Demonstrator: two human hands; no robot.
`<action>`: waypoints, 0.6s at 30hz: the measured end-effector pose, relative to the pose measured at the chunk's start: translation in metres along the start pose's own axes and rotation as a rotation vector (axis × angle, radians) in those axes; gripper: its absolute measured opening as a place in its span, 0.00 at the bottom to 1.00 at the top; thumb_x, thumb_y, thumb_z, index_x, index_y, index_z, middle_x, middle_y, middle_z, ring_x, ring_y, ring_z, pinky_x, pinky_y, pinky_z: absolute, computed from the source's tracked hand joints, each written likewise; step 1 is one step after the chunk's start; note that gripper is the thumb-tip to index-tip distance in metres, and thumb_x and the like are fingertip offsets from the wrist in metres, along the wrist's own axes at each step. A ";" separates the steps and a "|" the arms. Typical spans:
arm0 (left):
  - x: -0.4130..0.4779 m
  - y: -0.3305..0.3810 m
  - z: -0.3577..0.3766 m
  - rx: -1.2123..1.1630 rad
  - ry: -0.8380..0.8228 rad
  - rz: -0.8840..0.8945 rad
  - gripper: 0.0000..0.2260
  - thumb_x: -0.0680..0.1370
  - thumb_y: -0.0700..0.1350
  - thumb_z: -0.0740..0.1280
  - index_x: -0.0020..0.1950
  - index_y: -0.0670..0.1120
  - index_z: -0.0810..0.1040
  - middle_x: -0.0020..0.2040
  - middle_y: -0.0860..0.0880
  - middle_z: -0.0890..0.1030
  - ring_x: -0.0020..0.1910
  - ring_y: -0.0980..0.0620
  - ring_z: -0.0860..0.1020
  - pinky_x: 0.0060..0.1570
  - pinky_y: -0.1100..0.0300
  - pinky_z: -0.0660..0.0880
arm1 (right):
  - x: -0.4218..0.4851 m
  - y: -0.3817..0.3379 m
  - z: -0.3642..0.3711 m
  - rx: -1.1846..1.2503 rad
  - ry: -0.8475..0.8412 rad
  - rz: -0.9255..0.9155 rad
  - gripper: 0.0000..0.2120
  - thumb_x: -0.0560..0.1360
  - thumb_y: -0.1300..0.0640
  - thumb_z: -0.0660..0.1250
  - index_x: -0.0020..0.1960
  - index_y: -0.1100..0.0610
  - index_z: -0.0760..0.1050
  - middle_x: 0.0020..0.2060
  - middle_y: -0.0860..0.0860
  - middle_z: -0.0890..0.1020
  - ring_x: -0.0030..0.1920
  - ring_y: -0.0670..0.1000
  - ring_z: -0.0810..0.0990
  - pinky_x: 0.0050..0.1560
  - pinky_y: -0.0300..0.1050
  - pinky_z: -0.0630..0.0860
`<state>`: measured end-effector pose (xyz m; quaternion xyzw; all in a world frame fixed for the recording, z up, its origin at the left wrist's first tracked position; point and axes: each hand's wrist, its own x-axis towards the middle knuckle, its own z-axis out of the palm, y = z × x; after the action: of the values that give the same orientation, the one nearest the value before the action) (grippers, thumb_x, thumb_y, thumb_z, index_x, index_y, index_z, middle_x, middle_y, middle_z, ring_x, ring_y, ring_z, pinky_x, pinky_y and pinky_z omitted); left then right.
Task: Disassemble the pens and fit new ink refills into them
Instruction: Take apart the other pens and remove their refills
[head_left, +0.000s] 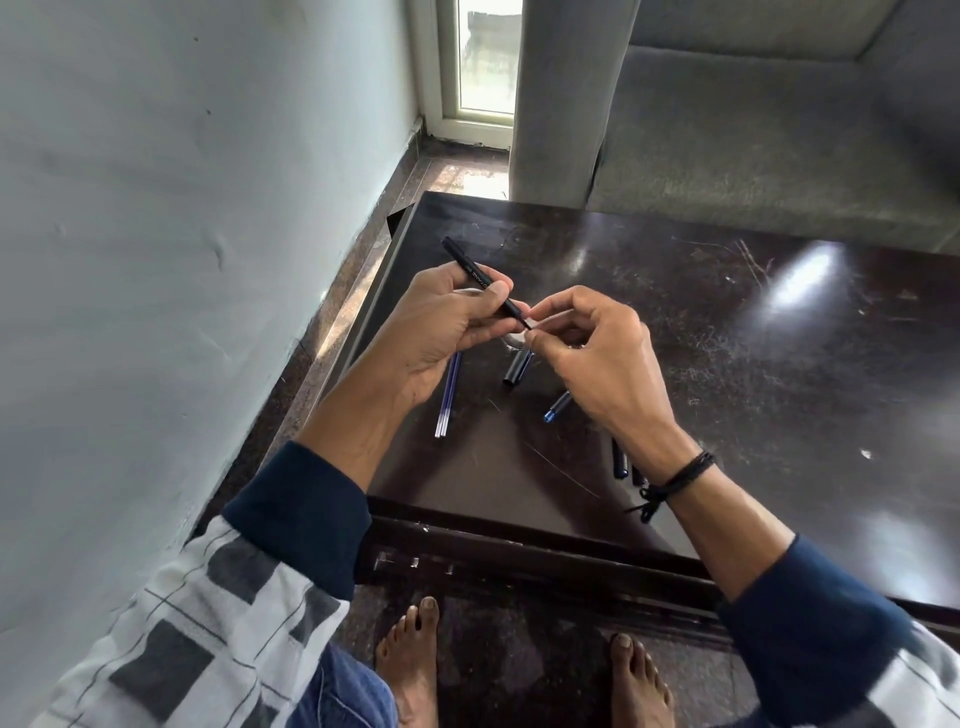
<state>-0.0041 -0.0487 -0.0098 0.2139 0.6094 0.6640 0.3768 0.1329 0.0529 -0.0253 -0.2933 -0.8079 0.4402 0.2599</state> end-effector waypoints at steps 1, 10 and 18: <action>0.001 -0.001 0.000 -0.002 0.031 0.011 0.02 0.81 0.36 0.67 0.50 0.40 0.79 0.42 0.42 0.87 0.46 0.47 0.86 0.46 0.60 0.83 | 0.001 -0.001 -0.002 -0.002 0.012 0.016 0.08 0.74 0.57 0.75 0.45 0.45 0.81 0.39 0.40 0.86 0.41 0.39 0.85 0.42 0.33 0.76; 0.005 -0.001 -0.003 0.020 0.107 0.047 0.03 0.81 0.35 0.66 0.54 0.38 0.78 0.44 0.40 0.85 0.45 0.50 0.86 0.44 0.63 0.82 | 0.005 0.001 -0.023 -0.453 -0.129 0.096 0.13 0.70 0.63 0.66 0.41 0.47 0.84 0.39 0.43 0.85 0.44 0.50 0.83 0.45 0.44 0.75; 0.005 0.000 -0.003 0.033 0.110 0.042 0.03 0.82 0.35 0.65 0.54 0.38 0.78 0.48 0.37 0.84 0.46 0.50 0.86 0.43 0.63 0.81 | -0.006 0.012 -0.022 -0.786 -0.512 -0.131 0.12 0.74 0.59 0.71 0.51 0.43 0.83 0.54 0.45 0.79 0.57 0.52 0.75 0.52 0.49 0.74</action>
<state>-0.0098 -0.0470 -0.0116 0.1961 0.6352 0.6726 0.3250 0.1554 0.0663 -0.0258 -0.1999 -0.9681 0.1418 -0.0514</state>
